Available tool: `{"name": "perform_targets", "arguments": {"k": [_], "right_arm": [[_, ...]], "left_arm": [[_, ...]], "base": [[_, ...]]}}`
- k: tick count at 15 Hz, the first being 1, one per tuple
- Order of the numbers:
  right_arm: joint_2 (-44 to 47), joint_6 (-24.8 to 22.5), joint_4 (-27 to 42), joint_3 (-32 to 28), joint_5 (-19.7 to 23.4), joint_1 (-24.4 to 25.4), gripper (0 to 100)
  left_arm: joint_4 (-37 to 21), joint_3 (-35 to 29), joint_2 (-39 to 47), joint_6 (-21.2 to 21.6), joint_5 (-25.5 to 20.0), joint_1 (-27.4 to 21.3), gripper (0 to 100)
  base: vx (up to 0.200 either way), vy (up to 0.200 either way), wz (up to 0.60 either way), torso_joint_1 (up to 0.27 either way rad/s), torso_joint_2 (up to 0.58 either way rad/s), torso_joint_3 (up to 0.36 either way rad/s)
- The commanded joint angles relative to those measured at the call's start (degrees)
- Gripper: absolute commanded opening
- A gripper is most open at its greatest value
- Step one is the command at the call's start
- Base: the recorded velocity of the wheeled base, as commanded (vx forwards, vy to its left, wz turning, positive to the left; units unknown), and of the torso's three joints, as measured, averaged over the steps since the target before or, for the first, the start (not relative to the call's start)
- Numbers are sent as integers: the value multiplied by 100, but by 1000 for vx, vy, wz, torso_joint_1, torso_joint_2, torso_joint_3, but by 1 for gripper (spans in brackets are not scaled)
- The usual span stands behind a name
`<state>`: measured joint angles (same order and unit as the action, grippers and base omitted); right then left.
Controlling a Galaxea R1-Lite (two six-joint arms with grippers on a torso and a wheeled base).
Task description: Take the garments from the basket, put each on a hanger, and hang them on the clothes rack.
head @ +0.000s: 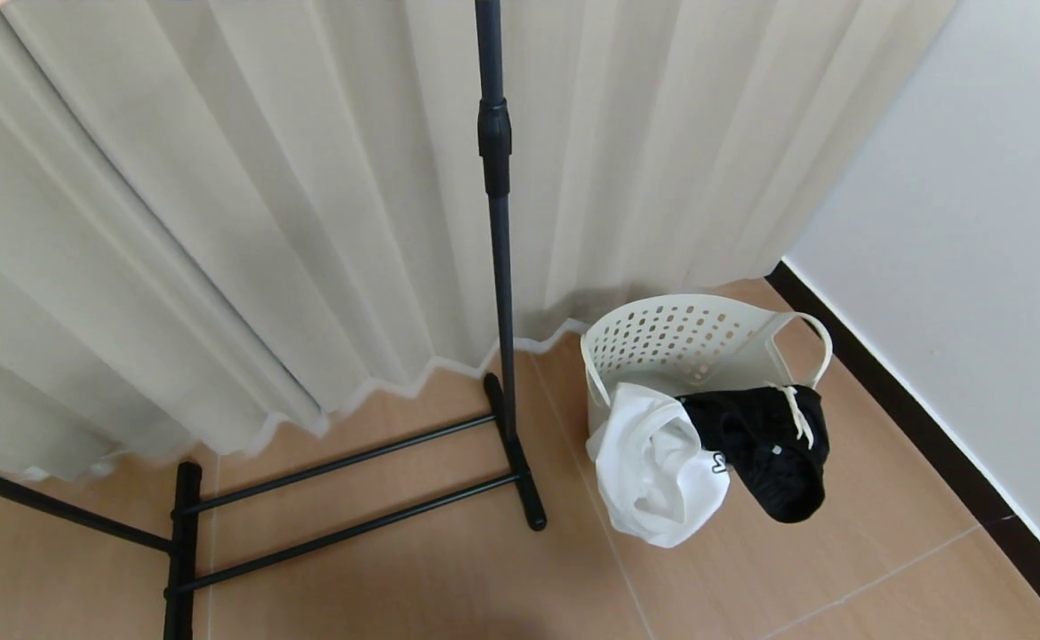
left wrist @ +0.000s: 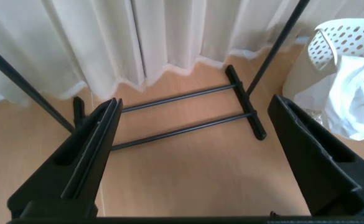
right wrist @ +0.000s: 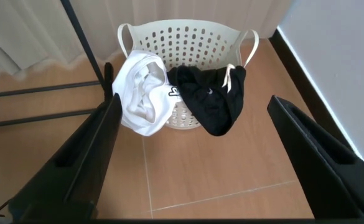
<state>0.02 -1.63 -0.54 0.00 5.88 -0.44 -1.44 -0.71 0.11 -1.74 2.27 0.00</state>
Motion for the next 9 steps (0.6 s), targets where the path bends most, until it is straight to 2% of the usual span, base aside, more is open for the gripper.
{"name": "perform_targets", "arguments": {"k": [1, 4, 5, 6, 8, 9], "right_arm": [[-2, -4, 1, 0, 1, 0, 100], [244, -21, 212, -44, -25, 0, 100], [929, -21, 326, -176, 10, 18, 100], [2300, -12, 168, -475, 159, 176, 100], [4427, -83, -403, -1143, 212, 527, 100], [5042, -232, -500, -1424, 221, 606, 100]], "left_arm": [[-6, 0, -2, -1, -7, 0, 100], [-6, 0, -2, 7, 2, 0, 100], [3, 0, -2, 16, 2, 0, 100], [3, 0, -2, 7, 11, 0, 100], [3, 0, -2, 16, 2, -9, 100], [3, 0, -2, 16, 11, 0, 100]], "base": [[0, 0, 0, 17, -2, -198], [0, 0, 0, -1, 1, -193], [0, 0, 0, 7, 7, -115], [0, 0, 0, 2, 7, -66], [0, 0, 0, 0, 0, 0], [0, 0, 0, 0, 0, 0]]}}
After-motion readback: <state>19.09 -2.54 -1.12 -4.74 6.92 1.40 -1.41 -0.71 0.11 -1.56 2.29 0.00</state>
